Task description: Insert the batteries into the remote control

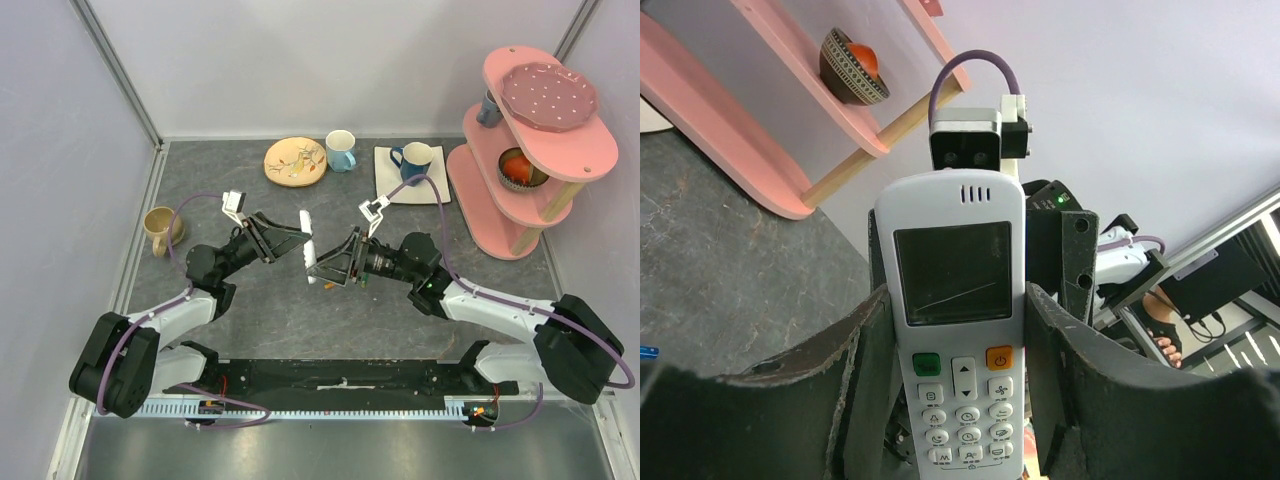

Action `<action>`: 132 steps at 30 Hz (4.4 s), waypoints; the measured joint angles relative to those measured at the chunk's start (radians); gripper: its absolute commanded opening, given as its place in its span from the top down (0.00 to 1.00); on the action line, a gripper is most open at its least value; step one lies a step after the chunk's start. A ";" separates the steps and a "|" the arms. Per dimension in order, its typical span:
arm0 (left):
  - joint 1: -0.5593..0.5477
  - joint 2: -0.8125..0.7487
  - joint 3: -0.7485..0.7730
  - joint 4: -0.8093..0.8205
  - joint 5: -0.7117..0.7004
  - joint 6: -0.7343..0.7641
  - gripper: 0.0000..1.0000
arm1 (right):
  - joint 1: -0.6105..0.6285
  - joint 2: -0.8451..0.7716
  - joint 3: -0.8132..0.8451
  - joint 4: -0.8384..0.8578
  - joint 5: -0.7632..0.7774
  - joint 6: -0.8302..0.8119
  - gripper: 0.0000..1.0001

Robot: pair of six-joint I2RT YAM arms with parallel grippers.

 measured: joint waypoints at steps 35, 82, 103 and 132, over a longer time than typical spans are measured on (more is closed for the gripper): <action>0.029 -0.054 0.051 -0.146 0.010 0.004 0.02 | 0.009 -0.093 0.128 -0.418 -0.026 -0.316 0.71; -0.393 -0.042 0.401 -1.181 -0.642 0.476 0.45 | 0.193 -0.048 0.460 -1.268 0.686 -0.832 0.69; -0.402 -0.069 0.318 -1.026 -0.628 0.462 0.98 | 0.197 -0.042 0.488 -1.267 0.700 -0.809 0.03; -0.402 -0.325 -0.156 -0.724 -0.983 0.574 0.98 | 0.196 -0.300 -0.005 -0.794 0.798 -0.285 0.37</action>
